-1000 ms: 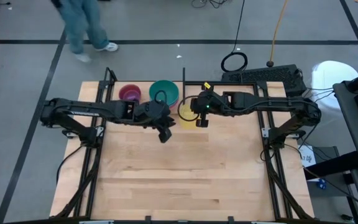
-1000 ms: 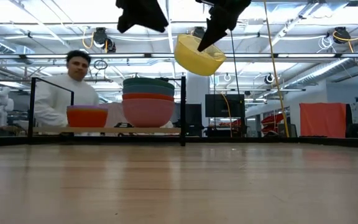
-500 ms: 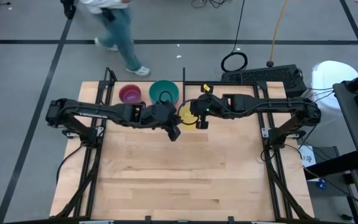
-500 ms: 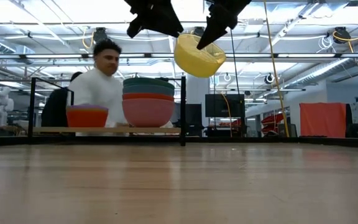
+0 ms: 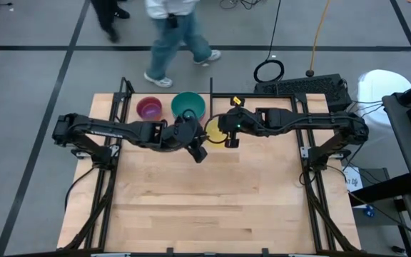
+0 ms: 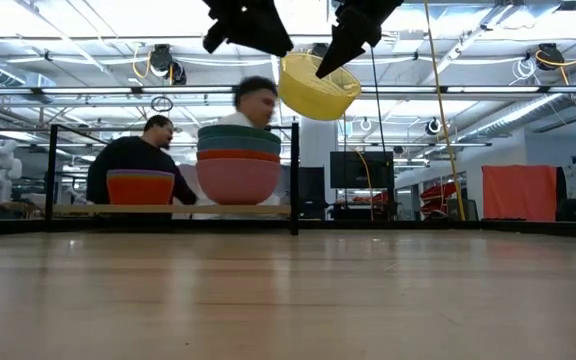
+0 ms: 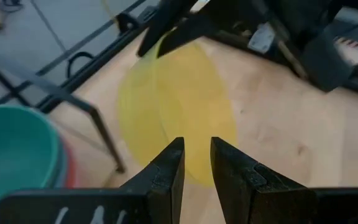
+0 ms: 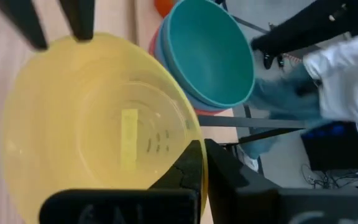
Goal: Place and stack bowls onto a shelf
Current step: Stack the yellow bowl on the purple bowl on the shelf
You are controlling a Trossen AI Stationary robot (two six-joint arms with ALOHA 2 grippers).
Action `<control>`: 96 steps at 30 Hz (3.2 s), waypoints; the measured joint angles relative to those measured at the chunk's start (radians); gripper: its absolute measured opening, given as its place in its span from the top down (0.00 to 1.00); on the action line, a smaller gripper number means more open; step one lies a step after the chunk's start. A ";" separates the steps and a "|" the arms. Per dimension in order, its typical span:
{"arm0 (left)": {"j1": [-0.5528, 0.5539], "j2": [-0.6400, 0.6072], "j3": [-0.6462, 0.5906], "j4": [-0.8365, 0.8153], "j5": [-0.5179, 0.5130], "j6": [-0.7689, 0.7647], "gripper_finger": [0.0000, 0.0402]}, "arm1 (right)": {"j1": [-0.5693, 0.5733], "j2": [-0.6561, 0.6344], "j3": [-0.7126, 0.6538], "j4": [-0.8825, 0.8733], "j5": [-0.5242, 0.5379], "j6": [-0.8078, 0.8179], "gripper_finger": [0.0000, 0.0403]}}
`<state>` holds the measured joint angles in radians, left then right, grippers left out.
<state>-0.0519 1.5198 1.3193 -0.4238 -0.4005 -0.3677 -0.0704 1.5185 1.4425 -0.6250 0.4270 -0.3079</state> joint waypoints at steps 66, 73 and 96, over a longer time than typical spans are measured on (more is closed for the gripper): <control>0.003 -0.014 -0.001 -0.052 -0.069 0.044 0.79 | 0.000 0.001 -0.048 0.105 -0.012 -0.049 1.00; 0.026 0.005 0.000 -0.051 -0.064 0.040 0.79 | 0.006 0.001 -0.048 0.132 -0.006 -0.067 1.00; 0.105 0.044 -0.003 -0.067 0.003 0.012 0.97 | 0.025 0.001 -0.049 0.135 -0.068 -0.073 1.00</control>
<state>0.0528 1.5635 1.3167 -0.4906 -0.3973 -0.3555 -0.0452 1.5199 1.3938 -0.4899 0.3593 -0.3812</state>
